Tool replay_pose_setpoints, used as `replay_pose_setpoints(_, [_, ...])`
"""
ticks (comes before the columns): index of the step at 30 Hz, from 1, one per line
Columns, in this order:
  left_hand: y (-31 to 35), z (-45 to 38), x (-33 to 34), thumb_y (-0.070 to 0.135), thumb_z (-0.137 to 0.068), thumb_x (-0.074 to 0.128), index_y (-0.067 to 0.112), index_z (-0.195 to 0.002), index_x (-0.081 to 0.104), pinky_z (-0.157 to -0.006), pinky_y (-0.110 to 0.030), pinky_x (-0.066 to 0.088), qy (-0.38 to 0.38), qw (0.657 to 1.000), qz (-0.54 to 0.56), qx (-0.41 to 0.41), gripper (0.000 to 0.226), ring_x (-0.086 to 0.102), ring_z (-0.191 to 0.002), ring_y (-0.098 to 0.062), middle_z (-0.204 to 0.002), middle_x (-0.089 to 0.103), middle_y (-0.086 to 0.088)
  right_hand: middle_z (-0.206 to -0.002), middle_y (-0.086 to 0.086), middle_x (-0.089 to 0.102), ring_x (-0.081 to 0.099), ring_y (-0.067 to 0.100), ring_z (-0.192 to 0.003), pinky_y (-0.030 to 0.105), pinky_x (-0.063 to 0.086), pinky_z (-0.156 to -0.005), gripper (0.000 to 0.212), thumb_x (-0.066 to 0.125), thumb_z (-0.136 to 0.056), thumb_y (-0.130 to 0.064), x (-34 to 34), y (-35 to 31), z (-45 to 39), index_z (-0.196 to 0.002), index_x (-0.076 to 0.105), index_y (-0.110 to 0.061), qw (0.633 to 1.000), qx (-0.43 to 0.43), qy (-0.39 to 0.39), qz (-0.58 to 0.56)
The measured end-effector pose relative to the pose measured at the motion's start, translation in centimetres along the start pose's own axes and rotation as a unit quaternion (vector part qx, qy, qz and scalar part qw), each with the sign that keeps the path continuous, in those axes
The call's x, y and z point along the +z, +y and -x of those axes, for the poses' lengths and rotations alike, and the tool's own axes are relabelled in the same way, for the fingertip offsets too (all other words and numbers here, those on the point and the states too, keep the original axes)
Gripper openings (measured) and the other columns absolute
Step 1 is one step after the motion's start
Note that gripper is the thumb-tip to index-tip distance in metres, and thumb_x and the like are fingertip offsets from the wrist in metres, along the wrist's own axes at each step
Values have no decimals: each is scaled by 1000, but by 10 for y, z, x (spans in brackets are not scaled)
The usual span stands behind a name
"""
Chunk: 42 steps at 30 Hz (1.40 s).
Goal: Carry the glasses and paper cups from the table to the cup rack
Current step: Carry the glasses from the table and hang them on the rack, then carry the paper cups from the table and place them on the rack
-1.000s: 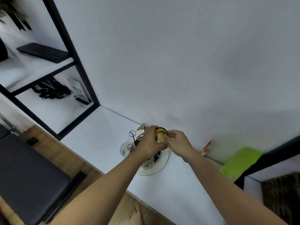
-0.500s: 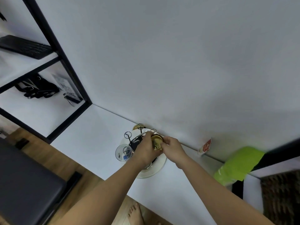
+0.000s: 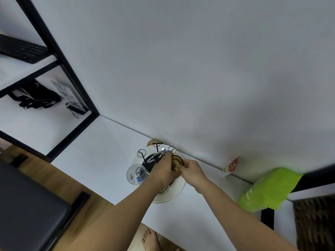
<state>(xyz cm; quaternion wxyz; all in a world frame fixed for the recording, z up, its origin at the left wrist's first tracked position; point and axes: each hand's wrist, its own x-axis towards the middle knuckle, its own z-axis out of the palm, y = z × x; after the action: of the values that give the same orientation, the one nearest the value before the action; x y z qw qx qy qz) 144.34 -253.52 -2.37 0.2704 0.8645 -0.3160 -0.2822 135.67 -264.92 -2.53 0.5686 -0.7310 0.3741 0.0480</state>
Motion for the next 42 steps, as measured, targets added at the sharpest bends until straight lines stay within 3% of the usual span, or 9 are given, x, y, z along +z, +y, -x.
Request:
replay_pose_setpoints(8, [-7,-4,6,39,-81,82,19,-142,38,-94,-39,51,-23,999,-38,-8,78,63,-114,-26,-135,59,-4,-98,7,74,64,17,-85,23,45,-68,25,48,-97,-10,3,10,-3,-101,73,-13,1000,19,-22,11])
replay_pose_setpoints(19, [-7,-4,10,53,-78,79,25,-143,34,-90,-43,52,-35,990,-136,-27,84,64,-113,-25,-135,60,2,-106,4,73,67,20,-98,24,48,-73,24,48,-101,-17,4,17,3,-113,69,-17,999,23,-39,24])
replay_pose_setpoints(22, [-2,-2,7,51,-77,81,25,-150,27,-95,-46,51,-38,990,-135,-25,95,60,-121,-26,-145,50,1,-98,1,71,65,19,-92,23,45,-69,20,48,-100,-17,1,13,6,-102,68,-17,998,24,-41,40])
replay_pose_setpoints(25, [7,-1,-2,46,-78,81,24,-154,24,-96,-45,51,-37,991,-129,-8,98,57,-126,-26,-148,46,-2,-87,-5,54,51,15,-84,28,41,-75,21,48,-98,-17,-7,0,7,-78,48,-23,998,9,-25,56])
replay_pose_setpoints(27, [17,-3,-13,38,-81,79,22,-151,29,-94,-43,52,-41,990,-134,7,87,56,-125,-26,-143,50,-4,-111,-2,53,48,10,-104,27,39,-93,9,49,-100,-19,-14,-11,9,-96,57,-18,998,-10,-29,60])
replay_pose_setpoints(29, [29,-4,-28,32,-86,74,22,-146,36,-93,-42,51,-33,990,-139,20,71,57,-123,-26,-139,52,-4,-139,4,53,47,12,-130,24,33,-105,37,50,-101,-20,-26,-26,11,-136,55,-8,997,-42,-19,68])
replay_pose_setpoints(35, [88,2,-98,28,-102,53,23,-145,41,-100,-44,49,83,983,-139,91,45,57,-125,-24,-148,51,-1,-149,3,50,46,17,-136,26,34,-108,41,50,-103,-23,-63,-90,27,-144,50,-17,986,-150,18,77])
replay_pose_setpoints(40, [144,29,-164,40,-103,54,23,-151,37,-102,-41,46,240,946,-136,170,54,49,-136,-22,-157,42,2,-151,-4,46,56,16,-122,31,44,-103,46,52,-102,-32,-97,-159,61,-147,44,-25,953,-273,84,101])
replay_pose_setpoints(42, [166,48,-189,50,-101,53,24,-157,31,-112,-44,37,317,916,-122,215,65,34,-149,-20,-167,26,3,-157,-5,37,47,17,-135,34,40,-109,57,55,-100,-37,-111,-189,83,-152,34,-28,918,-346,121,150])
